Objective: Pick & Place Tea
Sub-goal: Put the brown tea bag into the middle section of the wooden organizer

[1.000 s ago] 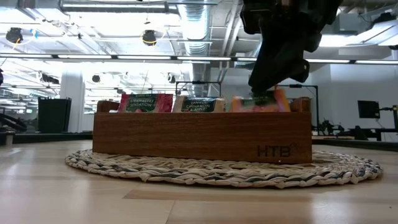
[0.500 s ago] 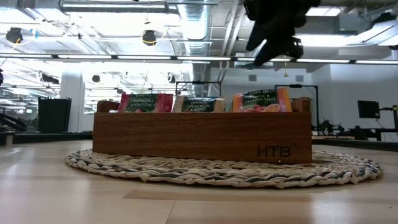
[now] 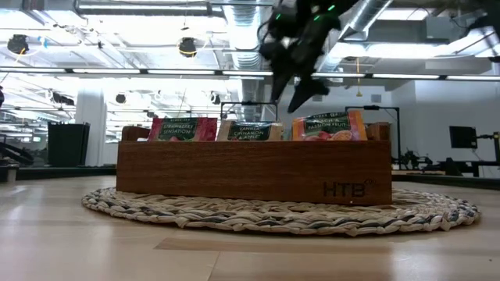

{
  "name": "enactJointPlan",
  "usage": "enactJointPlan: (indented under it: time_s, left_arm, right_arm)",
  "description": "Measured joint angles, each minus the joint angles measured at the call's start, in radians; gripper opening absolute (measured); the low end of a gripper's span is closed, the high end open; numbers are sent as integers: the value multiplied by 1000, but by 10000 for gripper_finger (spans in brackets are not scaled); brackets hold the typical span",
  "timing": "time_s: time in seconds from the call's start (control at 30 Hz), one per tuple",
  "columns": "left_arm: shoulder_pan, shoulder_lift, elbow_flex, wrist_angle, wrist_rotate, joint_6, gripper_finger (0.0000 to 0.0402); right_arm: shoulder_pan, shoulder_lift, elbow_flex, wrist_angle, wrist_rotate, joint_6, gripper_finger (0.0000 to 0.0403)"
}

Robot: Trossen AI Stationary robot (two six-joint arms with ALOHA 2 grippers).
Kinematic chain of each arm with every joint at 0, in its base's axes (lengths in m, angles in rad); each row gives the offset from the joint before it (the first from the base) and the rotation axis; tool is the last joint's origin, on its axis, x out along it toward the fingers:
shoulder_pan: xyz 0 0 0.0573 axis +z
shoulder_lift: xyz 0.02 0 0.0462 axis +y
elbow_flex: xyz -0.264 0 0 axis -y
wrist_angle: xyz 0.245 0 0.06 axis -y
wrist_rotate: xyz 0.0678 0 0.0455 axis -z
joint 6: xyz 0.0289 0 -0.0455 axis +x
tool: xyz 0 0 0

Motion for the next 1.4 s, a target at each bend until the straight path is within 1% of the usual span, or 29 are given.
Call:
enactJointPlan:
  time_s: [0.17, 0.3, 0.43, 0.6, 0.7, 0.8, 0.9, 0.97, 1.1, 1.23, 1.33, 1.4]
  left_arm:
    - [0, -28, 0, -60, -17, 2, 53]
    - [0, -38, 0, -89, -19, 3, 53]
    - [0, -38, 0, -118, -23, 5, 53]
    - [0, -38, 0, -141, -22, 7, 53]
    - [0, -37, 0, -143, -23, 10, 53]
    - [0, -37, 0, -144, -23, 10, 53]
    - [0, -38, 0, -166, -28, 10, 53]
    - [0, -38, 0, -203, -51, 9, 53]
    - [5, -37, 0, -285, -84, -2, 53]
    - [40, -36, 0, -329, -131, -94, 54]
    - [99, -18, 0, -327, -121, -150, 62]
    - [142, 6, 0, -311, -79, -165, 73]
  right_arm:
    - [-75, 221, 239, -101, -56, -63, 249]
    - [-98, 379, 401, -222, -102, -122, 249]
    - [-107, 500, 531, -319, -138, -161, 250]
    - [-107, 602, 649, -406, -125, -183, 250]
    - [-107, 651, 683, -445, -112, -183, 250]
    - [-107, 687, 698, -482, -142, -183, 250]
    - [-101, 699, 699, -478, -181, -202, 250]
    - [-90, 688, 699, -477, -178, -235, 250]
    - [-58, 613, 699, -475, -70, -292, 249]
    - [-26, 508, 700, -465, 33, -284, 249]
    - [5, 410, 700, -447, 83, -243, 249]
    - [28, 344, 700, -433, 115, -210, 249]
